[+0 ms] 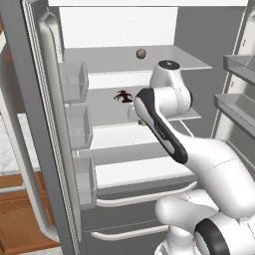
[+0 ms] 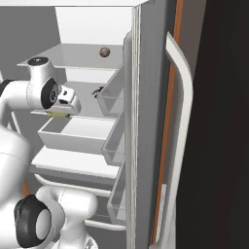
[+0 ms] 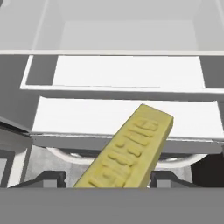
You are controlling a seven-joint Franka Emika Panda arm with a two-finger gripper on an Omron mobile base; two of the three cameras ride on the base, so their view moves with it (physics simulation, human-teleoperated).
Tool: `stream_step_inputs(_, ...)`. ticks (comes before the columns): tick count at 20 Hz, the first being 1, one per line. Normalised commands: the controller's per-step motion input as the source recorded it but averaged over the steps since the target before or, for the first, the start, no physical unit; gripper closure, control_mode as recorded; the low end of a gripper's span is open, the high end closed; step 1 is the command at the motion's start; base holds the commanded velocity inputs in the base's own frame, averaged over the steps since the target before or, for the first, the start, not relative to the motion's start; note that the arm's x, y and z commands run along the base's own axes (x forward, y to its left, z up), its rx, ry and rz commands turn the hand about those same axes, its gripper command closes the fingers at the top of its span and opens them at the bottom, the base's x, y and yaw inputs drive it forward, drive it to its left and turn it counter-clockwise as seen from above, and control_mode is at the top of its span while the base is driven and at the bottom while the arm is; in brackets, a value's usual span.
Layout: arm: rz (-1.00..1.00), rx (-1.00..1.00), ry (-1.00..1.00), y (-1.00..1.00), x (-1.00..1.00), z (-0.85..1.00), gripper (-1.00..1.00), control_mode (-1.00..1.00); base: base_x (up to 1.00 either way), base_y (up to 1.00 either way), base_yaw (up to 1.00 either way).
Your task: Pick the egg and butter from the fridge and place them by the bowl for mixing.
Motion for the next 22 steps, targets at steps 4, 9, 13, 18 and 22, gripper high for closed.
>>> stream_step_inputs(4,0.00,0.00,0.00,0.00,0.00,0.00,1.00,1.00,0.00,0.00,0.00)
stream_step_inputs(9,0.00,0.00,0.00,0.00,0.00,0.00,1.00,1.00,-0.27,0.00,0.00)
stream_step_inputs(13,0.00,0.00,0.00,0.00,0.00,0.00,1.00,1.00,-0.78,0.00,0.04)
stream_step_inputs(18,0.00,0.00,0.00,0.00,0.00,0.00,1.00,1.00,-0.76,0.01,0.10)
stream_step_inputs(22,0.00,0.00,0.00,0.00,0.00,0.00,1.00,1.00,-0.78,0.00,0.05)
